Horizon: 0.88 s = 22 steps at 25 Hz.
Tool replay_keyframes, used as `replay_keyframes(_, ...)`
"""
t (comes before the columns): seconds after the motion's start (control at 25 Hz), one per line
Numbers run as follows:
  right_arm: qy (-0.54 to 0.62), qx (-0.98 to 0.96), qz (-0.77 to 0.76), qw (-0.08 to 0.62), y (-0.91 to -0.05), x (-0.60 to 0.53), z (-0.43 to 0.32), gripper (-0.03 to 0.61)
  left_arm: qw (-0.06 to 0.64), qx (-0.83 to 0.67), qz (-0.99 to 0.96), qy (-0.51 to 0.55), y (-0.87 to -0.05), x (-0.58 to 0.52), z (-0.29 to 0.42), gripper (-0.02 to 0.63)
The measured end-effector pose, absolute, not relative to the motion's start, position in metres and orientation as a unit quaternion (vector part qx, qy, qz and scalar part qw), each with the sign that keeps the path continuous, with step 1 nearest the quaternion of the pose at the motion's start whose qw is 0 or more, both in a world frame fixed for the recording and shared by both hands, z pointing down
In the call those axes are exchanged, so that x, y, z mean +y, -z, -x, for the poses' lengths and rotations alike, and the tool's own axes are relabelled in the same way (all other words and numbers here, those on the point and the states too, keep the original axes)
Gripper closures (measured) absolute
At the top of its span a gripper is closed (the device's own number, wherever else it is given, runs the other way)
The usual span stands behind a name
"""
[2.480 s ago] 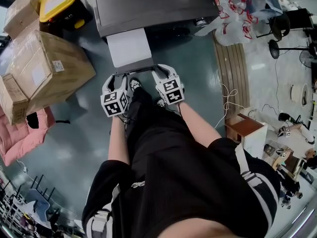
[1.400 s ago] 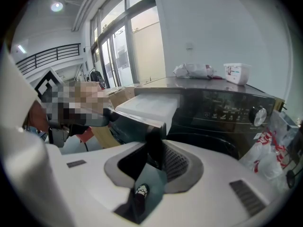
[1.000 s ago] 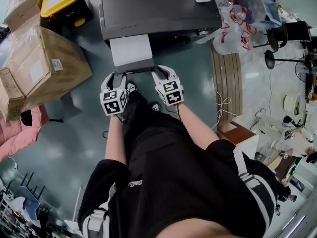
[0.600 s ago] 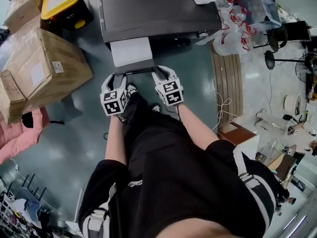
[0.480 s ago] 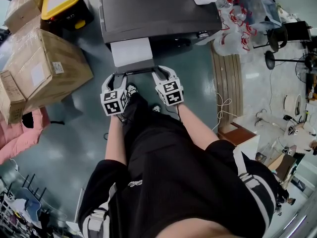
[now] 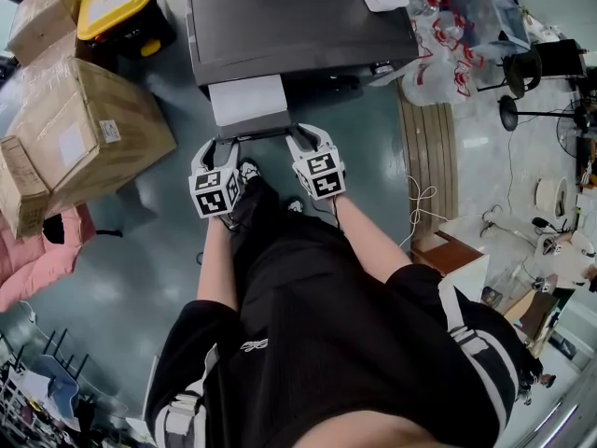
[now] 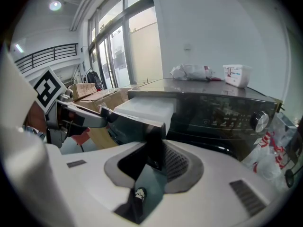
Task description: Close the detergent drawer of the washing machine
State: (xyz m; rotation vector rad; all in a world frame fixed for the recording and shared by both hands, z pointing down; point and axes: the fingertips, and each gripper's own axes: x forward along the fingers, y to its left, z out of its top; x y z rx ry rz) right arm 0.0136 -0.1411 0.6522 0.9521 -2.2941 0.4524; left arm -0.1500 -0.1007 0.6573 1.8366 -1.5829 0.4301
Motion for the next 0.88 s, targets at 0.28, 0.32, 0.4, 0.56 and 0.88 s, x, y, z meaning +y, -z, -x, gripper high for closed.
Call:
replay_keyframes(0.28, -0.17, -0.867, -0.363, 0.296, -0.648, -0.149, -0.01, 0.483, 0.333, -0.604, -0.705, -0.166, -0.655, -0.108, 0.152, 0.379)
replay_keyframes(0.32, -0.169, -0.867, -0.364, 0.296, -0.648, -0.151, -0.009, 0.483, 0.333, -0.604, -0.705, -0.166, -0.656, -0.109, 0.153, 0.379)
replay_keyframes(0.4, -0.17, -0.866, -0.364, 0.296, -0.649, -0.152, -0.008, 0.485, 0.333, -0.604, -0.705, -0.167, -0.656, -0.111, 0.154, 0.379)
replay_keyframes(0.56, -0.169, -0.867, -0.367, 0.292, -0.646, -0.156, -0.008, 0.483, 0.334, -0.603, -0.705, -0.167, -0.656, -0.113, 0.154, 0.379)
replay_keyframes(0.88, -0.172, -0.865, -0.369, 0.293, -0.651, -0.16, -0.008, 0.485, 0.334, -0.602, -0.705, -0.168, -0.656, -0.12, 0.156, 0.379)
